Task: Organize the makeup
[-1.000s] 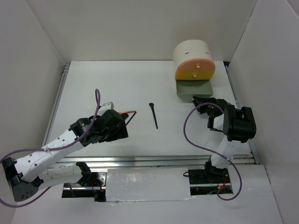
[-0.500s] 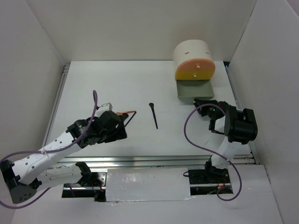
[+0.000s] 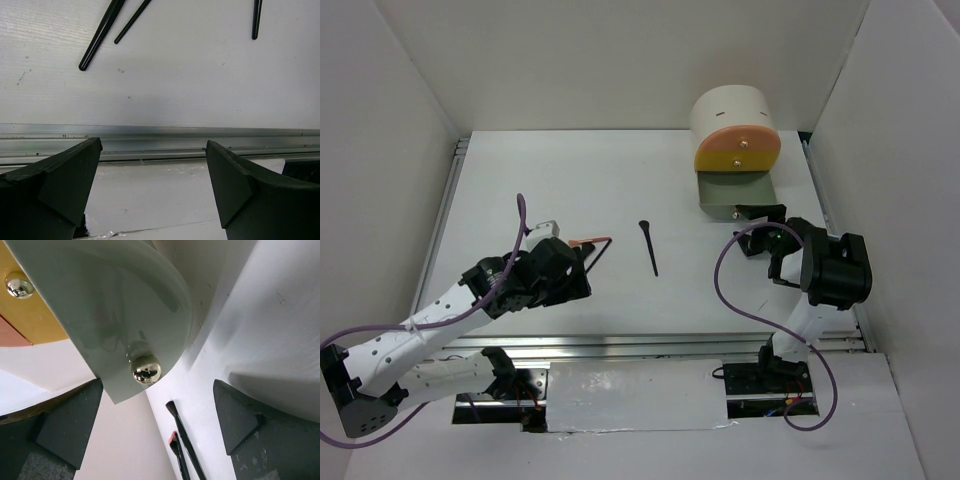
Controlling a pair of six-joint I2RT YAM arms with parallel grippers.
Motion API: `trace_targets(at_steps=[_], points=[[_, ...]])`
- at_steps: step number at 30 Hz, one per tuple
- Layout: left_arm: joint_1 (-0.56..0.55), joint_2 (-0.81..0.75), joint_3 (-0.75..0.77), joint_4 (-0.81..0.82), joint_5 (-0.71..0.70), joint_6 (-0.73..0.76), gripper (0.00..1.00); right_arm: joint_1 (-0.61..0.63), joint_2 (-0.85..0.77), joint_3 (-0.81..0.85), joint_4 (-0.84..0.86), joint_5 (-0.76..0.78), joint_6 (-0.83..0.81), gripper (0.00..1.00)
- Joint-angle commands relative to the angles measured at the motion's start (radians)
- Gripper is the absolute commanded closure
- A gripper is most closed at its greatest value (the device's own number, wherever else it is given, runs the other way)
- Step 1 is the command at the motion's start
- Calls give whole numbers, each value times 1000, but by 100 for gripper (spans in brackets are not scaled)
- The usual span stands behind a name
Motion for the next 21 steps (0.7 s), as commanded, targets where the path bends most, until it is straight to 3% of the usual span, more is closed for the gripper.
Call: trace_targets(at_steps=[1,6,9,13,14,18,21], points=[[1,-4,8,-21,-12,-3,1,-5,-72,1,-3,-1,-16,0],[1,28,38,-49,-35,-17,1,-3,-201,-61,-46,31,-13,0],[1,65,49,-69,-52,-32,1,18,-392,-90,-144,81,-66,0],[4,113,51,-45,-42,-34,1,162,-609,-10,-571,256,-240,0],[4,123,57,-40,-41,-26,1,249,-630,58,-633,290,-281,0],[24,223,103,-38,-55,7,1,498,-576,313,-943,465,-518,0],[135,303,121,9,-20,101,1,607,-450,509,-1167,560,-611,0]])
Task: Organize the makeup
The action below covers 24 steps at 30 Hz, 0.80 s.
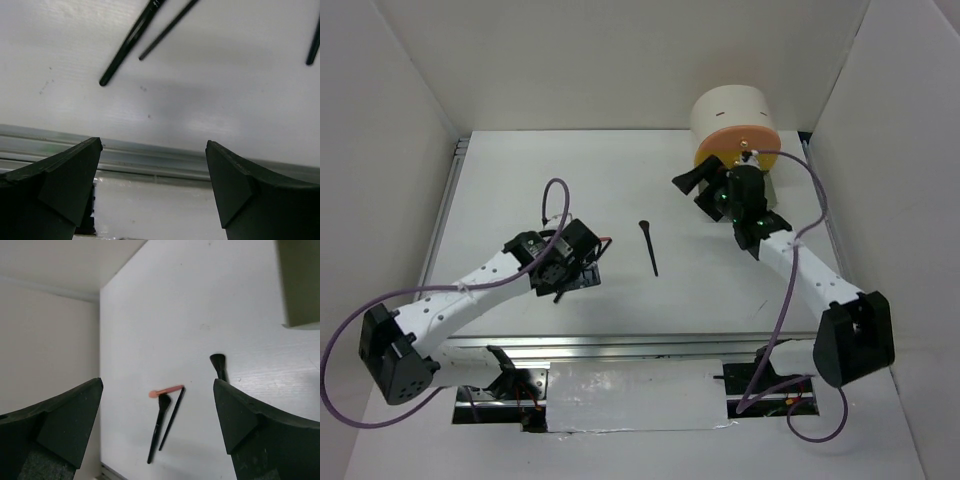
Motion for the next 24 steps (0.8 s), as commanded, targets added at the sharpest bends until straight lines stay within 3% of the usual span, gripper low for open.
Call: trace_targets(at_steps=[1,5,12,17,24], points=[[106,81,50,52,13,110,1,101,116,178,-403,194,-210,0],[145,219,115,64,-62,214,1,154,149,251,-474,198,-253,0],[292,356,90,243,33,382,5,168,-26,145,-388,33,-215,0],[344,446,95,334,97,455,12,180,-92,178,-416,-46,-193,0],[381,542,72,415,163,518,26,185,-181,186,-503,10,-170,0]])
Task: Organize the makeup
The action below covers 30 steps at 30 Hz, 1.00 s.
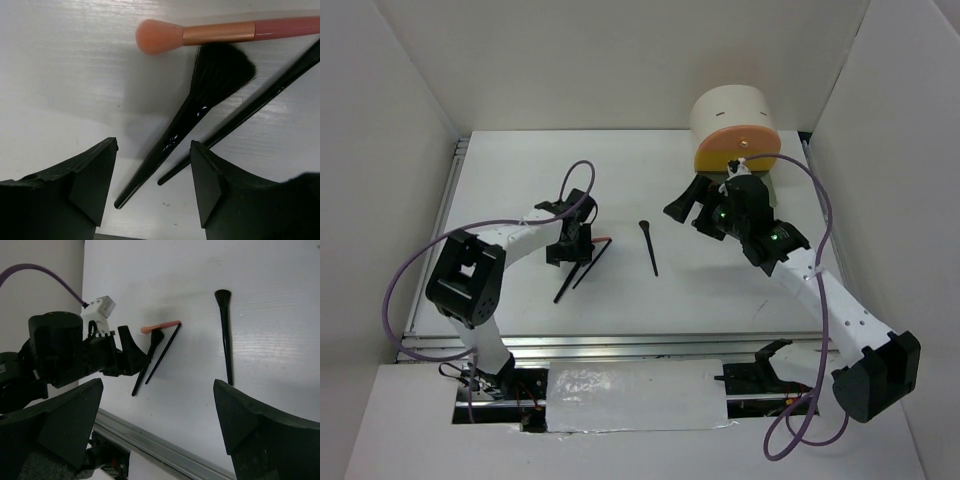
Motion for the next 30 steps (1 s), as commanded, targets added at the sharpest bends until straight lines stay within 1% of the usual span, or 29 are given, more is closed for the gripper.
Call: trace_targets(at_steps=[1,3,5,8,12,14,15,17,19,21,22,26,27,28,29,30], points=[[17,31,-5,64,51,55,28,6,-44,58,-106,34,5,0],[36,68,-2,70,57,52,34,6,-65,84,-167,72,-7,0],[49,100,1,72,39,40,36,6,-96,110,-198,106,-5,0],[78,111,-7,75,36,26,52,9,-139,149,-252,153,10,0],[80,91,-16,73,21,14,75,9,-195,172,-303,219,44,0],[80,63,-19,67,24,4,79,9,-226,166,-301,233,51,0],[81,54,-19,64,34,3,83,9,-232,156,-294,235,50,0],[80,14,-10,41,47,-3,86,9,-228,152,-278,227,27,0],[80,-12,10,12,64,-3,90,9,-200,132,-226,184,-4,0],[78,-53,56,-22,76,-8,99,9,-170,120,-162,125,-41,0],[76,-88,74,-63,80,-14,100,9,-133,118,-137,41,-65,0],[63,-179,171,-119,102,-25,100,9,-97,63,16,-118,-74,0],[61,-191,211,-123,120,-25,100,8,-100,22,97,-144,-73,0],[61,-217,226,-122,183,-23,100,8,-102,-5,149,-179,-77,0],[57,-233,239,-100,224,-25,100,6,-97,-25,195,-266,-76,0],[58,-262,246,-73,275,-28,100,9,-79,-60,281,-312,-74,0]])
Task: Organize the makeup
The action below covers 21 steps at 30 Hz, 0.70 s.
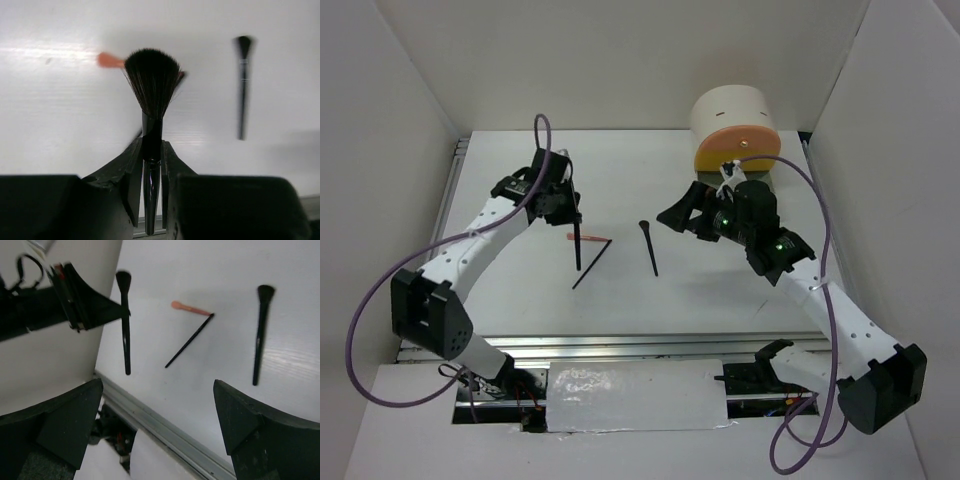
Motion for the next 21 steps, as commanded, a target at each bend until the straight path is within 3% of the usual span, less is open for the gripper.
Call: trace_targets(at_steps=[1,4,8,17,21], points=[[-10,-99,51,44,205,-23,100,7,16,-60,309,-254,-20,0],[-29,-170,-4,242,425,-137,100,17,56,-101,461,-396,17,0],[-67,-220,-36,386,511,-256,100,53,85,-112,540,-441,14,1],[-134,-214,-42,525,517,-339,100,96,176,-109,650,-489,32,14],[-144,-216,-46,542,508,-356,100,100,191,-107,653,-487,32,27]])
